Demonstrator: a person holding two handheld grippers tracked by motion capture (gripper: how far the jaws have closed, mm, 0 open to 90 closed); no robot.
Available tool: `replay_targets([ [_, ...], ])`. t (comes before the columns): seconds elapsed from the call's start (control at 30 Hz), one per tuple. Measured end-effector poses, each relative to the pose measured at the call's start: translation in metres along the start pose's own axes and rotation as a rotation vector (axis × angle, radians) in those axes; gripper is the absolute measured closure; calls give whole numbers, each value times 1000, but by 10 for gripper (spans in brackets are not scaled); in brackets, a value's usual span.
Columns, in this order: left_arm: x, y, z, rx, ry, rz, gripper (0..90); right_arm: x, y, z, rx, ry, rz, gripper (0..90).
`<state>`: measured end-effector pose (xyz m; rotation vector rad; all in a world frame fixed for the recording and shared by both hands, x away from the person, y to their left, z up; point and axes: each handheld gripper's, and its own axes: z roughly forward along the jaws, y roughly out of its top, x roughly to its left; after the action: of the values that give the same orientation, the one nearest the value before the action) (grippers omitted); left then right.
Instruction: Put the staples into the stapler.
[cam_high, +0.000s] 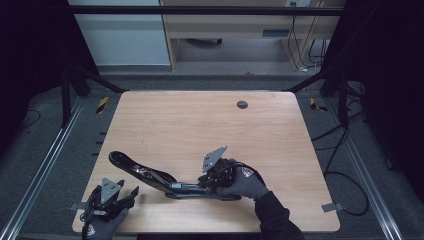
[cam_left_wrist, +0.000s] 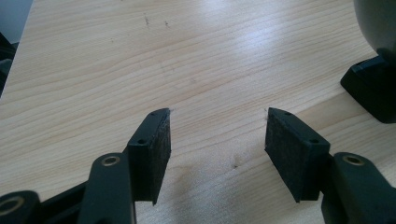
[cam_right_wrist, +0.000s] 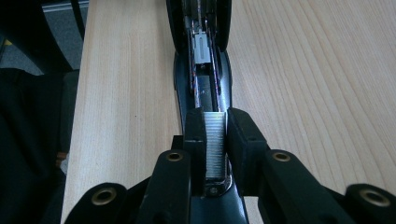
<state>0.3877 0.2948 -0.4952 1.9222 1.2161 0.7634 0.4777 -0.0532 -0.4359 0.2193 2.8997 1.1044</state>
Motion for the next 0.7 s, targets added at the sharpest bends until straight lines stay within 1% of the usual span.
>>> replay_targets([
  [0.17, 0, 0, 0, -1, 0, -1, 401, 0, 0, 1, 2, -1, -4, 783],
  [0.27, 0, 0, 0, 0, 0, 0, 402, 0, -1, 2, 3, 0, 2, 783],
  [0.33, 0, 0, 0, 1, 0, 0, 401, -1, -1, 2, 5, 0, -4, 783],
  [0.37, 0, 0, 0, 0, 0, 0, 401, 0, -1, 3, 8, -1, 1, 783],
  [0.7, 0, 0, 0, -1, 1, -1, 401, -1, -1, 5, 11, 4, -8, 783],
])
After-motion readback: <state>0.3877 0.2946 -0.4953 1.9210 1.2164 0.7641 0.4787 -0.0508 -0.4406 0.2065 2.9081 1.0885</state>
